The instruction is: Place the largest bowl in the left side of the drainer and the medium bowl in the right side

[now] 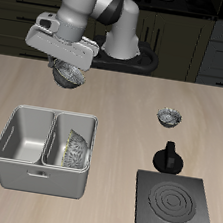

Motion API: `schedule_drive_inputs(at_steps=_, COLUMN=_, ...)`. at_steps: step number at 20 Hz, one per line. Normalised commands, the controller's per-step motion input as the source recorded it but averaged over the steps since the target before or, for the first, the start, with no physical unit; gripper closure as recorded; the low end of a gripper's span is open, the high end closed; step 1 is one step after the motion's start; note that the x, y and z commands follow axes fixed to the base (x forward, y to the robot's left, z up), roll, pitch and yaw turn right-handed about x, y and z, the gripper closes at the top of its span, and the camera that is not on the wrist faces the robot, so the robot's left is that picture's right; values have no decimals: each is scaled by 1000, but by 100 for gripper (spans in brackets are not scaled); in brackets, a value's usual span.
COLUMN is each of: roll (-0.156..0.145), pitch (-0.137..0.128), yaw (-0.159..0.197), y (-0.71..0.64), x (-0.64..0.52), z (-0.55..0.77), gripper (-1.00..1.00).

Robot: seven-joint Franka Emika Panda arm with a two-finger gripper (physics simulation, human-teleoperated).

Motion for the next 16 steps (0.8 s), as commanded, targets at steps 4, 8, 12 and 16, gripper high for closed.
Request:
schedule_drive_inputs(at_steps=4, roll=-77, pitch=7, yaw=10, y=-353, x=387, z=275, gripper=100)
schedule_drive_inputs(at_steps=8, roll=-25, pitch=24, yaw=-28, y=-46, x=294, z=213, gripper=100)
schedule_drive_inputs(at_steps=12, roll=31, pitch=60, yaw=-14, y=32, x=355, z=78, gripper=100)
schedule_drive_inputs(at_steps=16, roll=-43, pitch=34, yaw=6, y=-90, x=415, z=49, gripper=100)
